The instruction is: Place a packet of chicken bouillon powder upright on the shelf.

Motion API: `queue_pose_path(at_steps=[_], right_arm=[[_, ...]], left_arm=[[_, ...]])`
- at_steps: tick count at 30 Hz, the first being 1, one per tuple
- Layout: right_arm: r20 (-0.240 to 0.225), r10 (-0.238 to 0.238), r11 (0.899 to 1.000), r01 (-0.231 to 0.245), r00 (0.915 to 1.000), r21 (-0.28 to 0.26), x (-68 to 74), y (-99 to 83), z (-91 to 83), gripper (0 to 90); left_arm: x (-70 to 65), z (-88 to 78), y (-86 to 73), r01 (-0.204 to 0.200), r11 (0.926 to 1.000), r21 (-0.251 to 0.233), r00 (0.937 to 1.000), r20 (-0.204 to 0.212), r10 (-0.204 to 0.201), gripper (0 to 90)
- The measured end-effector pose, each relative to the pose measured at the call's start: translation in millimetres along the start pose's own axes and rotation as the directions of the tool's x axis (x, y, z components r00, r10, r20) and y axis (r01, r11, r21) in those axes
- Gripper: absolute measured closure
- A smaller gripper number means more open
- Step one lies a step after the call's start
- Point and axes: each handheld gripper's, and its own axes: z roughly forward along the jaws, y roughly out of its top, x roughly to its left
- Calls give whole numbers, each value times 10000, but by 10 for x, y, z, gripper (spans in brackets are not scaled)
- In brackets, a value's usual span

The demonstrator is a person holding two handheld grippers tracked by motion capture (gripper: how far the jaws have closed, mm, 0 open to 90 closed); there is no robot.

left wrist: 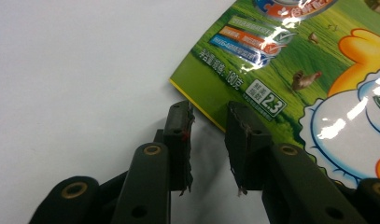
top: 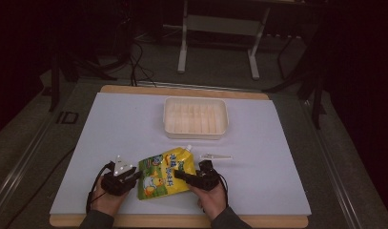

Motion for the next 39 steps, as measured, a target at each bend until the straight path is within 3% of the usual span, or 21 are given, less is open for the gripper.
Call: queue_pose_path(at_steps=[5,10,18,25,29,39], right_arm=[[18,-64,10000,64,10000,30,30,49,0,864],[50,371,9992,-372,9993,174,46,102,-11,870],[464,-259,9996,256,9986,66,149,166,-27,883],[737,-544,9981,565,9958,-257,203,252,-74,890],[849,-605,9975,633,9945,-308,219,275,-84,892],[1466,-1316,9899,1379,9804,-338,329,355,-72,893]], left_arm=[[38,-14,-4,97,9999,-141,9999,-90,-98,677],[66,-13,-9,145,9997,-212,9996,-237,-150,668],[110,-21,-17,237,9990,-381,9985,-491,-256,658],[165,-68,-27,407,9950,-907,9949,-886,-488,645],[193,-67,-36,540,9941,-940,9932,-978,-632,632],[232,-47,-45,627,9939,-904,9906,-1154,-729,619]])
